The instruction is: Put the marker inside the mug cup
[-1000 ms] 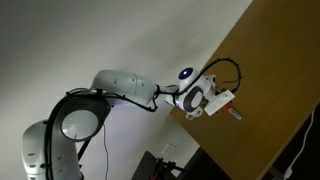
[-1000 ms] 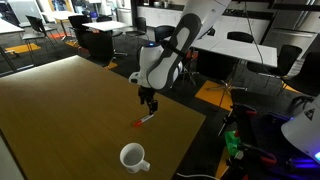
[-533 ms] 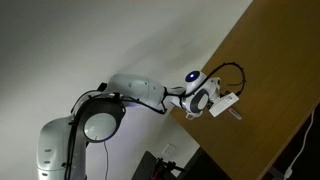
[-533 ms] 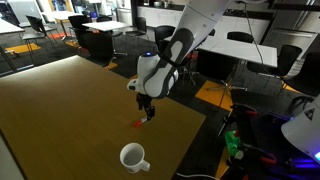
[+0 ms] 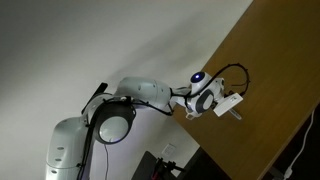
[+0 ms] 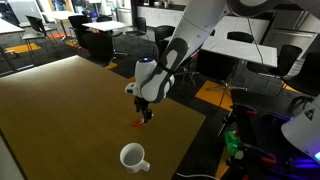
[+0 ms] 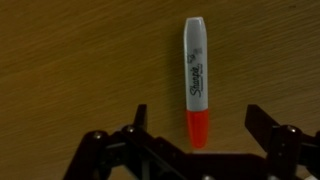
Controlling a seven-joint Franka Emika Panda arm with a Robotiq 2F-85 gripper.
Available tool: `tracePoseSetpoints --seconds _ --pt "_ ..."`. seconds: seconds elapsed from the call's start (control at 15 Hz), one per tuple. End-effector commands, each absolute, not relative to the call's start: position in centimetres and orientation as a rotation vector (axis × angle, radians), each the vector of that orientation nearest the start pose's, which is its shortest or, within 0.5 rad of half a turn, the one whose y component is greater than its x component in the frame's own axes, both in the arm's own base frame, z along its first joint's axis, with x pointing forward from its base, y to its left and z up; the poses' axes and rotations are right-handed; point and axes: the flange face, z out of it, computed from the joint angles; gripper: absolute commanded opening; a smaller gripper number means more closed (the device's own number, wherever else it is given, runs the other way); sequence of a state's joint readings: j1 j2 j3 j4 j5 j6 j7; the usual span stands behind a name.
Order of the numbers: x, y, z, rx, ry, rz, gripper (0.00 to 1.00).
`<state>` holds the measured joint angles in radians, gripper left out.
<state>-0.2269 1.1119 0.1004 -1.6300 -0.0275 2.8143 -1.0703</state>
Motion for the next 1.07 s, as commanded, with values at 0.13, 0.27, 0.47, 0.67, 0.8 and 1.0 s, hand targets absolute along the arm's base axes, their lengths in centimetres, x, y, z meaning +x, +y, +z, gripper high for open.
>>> tracePoseSetpoints --seconds 0.13,0.27,0.47,0.67,0.8,1.0 --pt "65.3 -8.3 -3.1 -2.797 -1.342 -0.129 1.00" --pt "65.5 -8.3 -3.5 -2.791 -1.340 -0.113 1.00" --pt "65.9 -8.3 -3.9 -2.779 -1.336 -0.095 0.92" --pt "66.3 -8.3 -4.1 -2.768 -1.333 -0.079 0.69" --pt "66.5 -8.3 -4.3 -2.763 -1.330 -0.069 0.65" --pt "66.7 -8.4 -4.6 -2.760 -1.325 -0.059 0.57"
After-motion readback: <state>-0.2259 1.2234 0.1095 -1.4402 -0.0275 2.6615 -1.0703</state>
